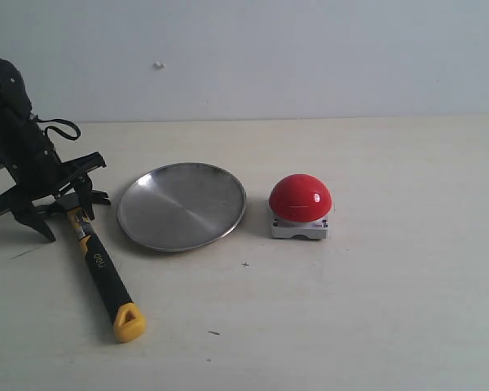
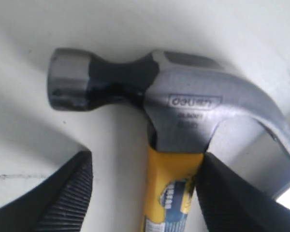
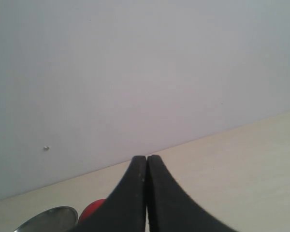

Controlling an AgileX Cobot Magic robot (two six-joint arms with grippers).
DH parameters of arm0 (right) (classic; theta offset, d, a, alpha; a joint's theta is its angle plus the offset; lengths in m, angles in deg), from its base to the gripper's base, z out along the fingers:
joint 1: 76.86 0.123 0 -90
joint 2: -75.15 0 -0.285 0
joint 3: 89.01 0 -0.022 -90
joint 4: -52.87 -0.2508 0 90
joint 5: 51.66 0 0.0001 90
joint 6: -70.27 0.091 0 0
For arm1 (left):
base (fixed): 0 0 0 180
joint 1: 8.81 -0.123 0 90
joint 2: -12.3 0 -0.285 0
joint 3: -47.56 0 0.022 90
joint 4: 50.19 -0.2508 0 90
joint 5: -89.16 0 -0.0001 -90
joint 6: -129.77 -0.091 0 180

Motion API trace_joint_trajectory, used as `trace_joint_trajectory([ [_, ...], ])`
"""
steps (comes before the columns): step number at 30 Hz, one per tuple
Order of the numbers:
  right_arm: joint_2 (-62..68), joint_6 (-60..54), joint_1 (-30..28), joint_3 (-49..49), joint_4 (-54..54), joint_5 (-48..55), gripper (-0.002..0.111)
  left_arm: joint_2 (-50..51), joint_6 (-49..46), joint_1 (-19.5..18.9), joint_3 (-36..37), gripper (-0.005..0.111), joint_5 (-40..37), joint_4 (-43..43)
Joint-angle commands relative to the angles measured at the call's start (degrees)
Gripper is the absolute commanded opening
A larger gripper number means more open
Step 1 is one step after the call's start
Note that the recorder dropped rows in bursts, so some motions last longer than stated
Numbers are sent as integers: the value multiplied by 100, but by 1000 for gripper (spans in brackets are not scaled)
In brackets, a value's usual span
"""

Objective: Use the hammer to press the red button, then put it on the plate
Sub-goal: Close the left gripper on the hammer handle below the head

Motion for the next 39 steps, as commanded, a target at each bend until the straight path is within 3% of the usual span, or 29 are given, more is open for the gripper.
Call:
trace_joint_trajectory([
  [1, -38, -36, -40, 25, 17, -74, 0, 45, 26, -28, -17, 61, 281, -92],
  [15, -38, -36, -40, 25, 29, -74, 0, 46, -727, -28, -17, 61, 550, 10],
  [39, -38, -36, -40, 25, 35, -74, 0, 246, -588, -18, -261, 61, -453, 291],
])
